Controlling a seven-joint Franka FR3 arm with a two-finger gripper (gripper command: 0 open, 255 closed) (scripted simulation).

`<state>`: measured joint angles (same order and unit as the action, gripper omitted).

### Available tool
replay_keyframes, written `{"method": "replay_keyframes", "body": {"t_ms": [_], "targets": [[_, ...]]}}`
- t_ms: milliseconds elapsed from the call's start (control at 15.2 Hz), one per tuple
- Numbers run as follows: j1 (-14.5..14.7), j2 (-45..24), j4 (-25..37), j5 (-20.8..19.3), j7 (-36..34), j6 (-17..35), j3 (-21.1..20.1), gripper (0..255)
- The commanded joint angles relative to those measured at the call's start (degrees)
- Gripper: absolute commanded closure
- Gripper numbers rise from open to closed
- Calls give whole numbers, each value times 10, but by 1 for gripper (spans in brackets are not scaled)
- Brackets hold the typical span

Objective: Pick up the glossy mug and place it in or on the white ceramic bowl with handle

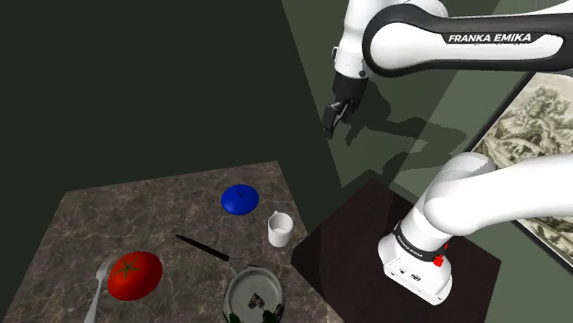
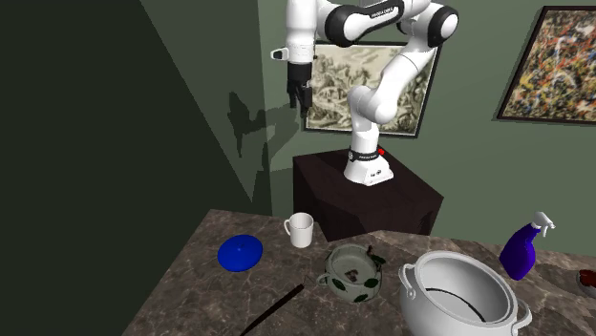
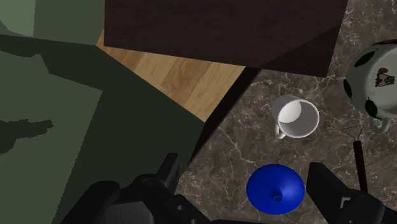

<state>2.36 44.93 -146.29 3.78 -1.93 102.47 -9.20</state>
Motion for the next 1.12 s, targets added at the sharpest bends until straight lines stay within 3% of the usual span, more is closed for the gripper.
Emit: {"method": "replay_keyframes", "body": {"t_ms": [0,660,1056], "targets": [[8,-5,-30,12,-18,37,-18,0],[35,-123,-117,59,-106,247,-116,0],[25,-255,-125,49,-180,389,-187,0]]}}
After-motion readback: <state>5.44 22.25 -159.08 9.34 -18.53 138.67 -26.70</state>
